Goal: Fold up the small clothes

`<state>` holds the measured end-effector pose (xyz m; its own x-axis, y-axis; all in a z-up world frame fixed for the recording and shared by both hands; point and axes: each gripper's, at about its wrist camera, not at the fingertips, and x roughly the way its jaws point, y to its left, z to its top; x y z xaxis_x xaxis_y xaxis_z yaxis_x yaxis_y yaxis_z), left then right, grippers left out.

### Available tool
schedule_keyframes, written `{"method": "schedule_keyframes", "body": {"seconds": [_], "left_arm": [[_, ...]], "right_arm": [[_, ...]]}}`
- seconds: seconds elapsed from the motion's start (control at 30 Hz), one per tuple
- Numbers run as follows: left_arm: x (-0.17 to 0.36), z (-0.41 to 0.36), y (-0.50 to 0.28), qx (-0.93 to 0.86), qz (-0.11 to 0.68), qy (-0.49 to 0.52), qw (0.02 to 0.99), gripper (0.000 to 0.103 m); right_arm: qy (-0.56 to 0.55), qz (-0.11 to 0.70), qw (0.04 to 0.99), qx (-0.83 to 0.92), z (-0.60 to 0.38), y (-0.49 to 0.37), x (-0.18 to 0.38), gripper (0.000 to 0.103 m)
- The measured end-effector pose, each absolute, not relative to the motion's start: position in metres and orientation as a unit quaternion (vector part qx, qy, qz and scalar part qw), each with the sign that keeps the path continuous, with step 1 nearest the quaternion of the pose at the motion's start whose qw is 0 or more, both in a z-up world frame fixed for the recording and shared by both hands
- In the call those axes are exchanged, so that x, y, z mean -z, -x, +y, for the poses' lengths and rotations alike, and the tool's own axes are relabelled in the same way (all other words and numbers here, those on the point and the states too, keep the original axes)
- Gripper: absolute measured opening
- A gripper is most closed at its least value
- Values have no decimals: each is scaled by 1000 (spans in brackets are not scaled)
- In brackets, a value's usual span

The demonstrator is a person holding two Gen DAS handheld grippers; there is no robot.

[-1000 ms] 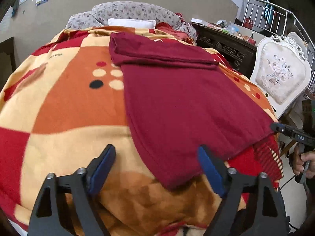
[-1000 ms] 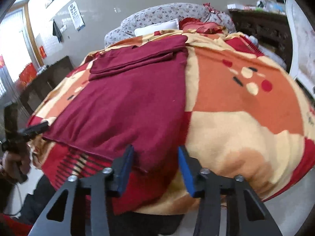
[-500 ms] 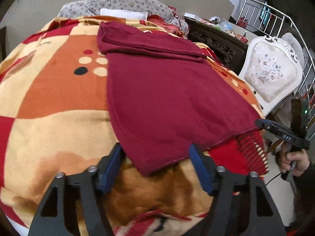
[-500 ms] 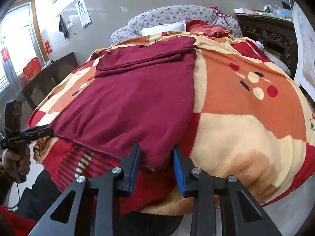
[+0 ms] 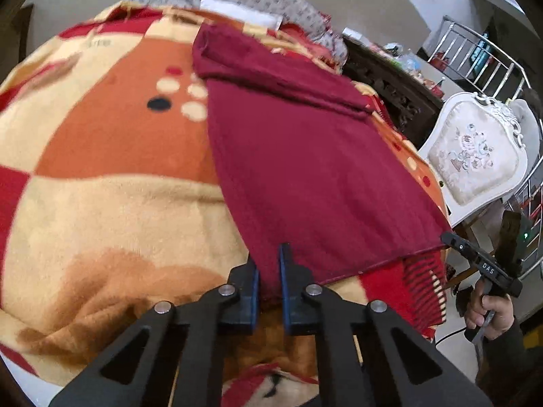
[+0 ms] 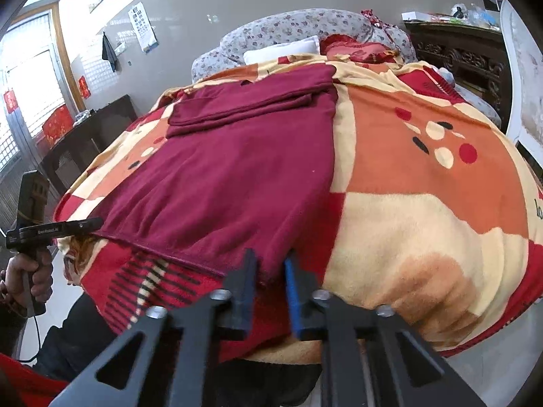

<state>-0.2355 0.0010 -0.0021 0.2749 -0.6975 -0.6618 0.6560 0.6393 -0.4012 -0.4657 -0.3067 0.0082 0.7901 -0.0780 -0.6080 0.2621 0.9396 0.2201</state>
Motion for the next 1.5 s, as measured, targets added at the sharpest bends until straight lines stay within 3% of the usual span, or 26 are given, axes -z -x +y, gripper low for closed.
{"method": "schedule_keyframes", "body": {"seconds": [0.2, 0.67, 0.87, 1.2, 1.5], "left_arm": [[-36, 13, 247, 450, 366, 52, 813, 9], [-56, 83, 284, 452, 333, 113, 820, 9], [-84, 63, 268, 468, 291, 114, 826, 9], [-101, -38, 129, 408, 317, 174, 838, 9], [-89, -119, 24, 347, 341, 129, 864, 9]], "right_arm": [[-141, 277, 947, 80, -304, 475, -34, 9], [-138, 238, 961, 3, -264, 530, -81, 8], [-153, 206, 967, 0, -275, 540, -108, 9], [-299, 175, 937, 42, -383, 414, -111, 9], [-290, 234, 922, 108, -457, 279, -108, 9]]}}
